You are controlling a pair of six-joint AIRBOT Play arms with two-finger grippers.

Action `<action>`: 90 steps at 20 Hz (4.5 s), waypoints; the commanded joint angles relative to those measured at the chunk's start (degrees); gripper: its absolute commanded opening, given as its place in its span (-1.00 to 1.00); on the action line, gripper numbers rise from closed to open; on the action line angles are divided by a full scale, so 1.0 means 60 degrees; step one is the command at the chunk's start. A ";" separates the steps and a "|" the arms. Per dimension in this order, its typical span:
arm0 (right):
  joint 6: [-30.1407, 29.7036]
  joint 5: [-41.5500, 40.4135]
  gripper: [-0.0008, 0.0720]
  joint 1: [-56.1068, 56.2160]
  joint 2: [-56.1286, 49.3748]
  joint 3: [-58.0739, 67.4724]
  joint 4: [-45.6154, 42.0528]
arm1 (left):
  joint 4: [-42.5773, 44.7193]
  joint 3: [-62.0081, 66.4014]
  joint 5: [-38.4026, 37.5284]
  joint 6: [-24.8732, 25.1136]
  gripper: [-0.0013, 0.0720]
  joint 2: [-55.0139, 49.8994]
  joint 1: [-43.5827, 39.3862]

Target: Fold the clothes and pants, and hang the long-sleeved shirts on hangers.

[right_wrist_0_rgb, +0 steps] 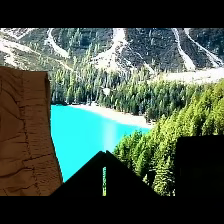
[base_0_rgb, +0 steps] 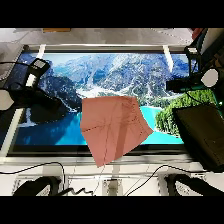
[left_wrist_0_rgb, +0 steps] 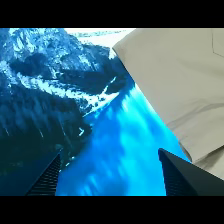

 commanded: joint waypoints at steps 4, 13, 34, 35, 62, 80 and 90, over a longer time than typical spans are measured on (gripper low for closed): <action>0.0000 0.0000 -0.91 0.0007 0.0000 0.0004 0.0000 | 0.0000 0.0011 0.0004 0.0004 0.90 0.0007 0.0011; 0.0004 -0.0011 -0.91 0.0007 0.0000 0.0004 0.0029 | 0.1115 0.0011 0.0004 0.1443 0.90 0.0015 0.0022; -0.5504 0.0809 0.29 -0.4098 -0.1093 -0.4972 0.5595 | -0.2080 -0.0127 0.0033 -0.2313 0.89 -0.0732 0.0000; -0.5370 0.0681 0.29 -0.3887 -0.1326 -0.5231 0.5643 | -0.2076 -0.0131 -0.0120 -0.2313 0.65 -0.0863 0.0000; -0.6393 0.1716 -0.91 -0.1406 -0.4262 -0.4371 0.8338 | -0.5967 -0.7854 0.0280 -0.0845 0.32 -0.0998 0.0000; -0.6524 -0.1504 -0.92 0.0947 -0.0448 -0.4368 0.8528 | -0.6816 -0.6586 0.1654 -0.0080 -0.94 -0.0127 0.0044; -0.4171 -0.1351 -0.92 0.0962 0.5453 -0.4371 1.2040 | -0.5898 -0.1738 0.4175 0.0379 -0.95 0.5246 0.1446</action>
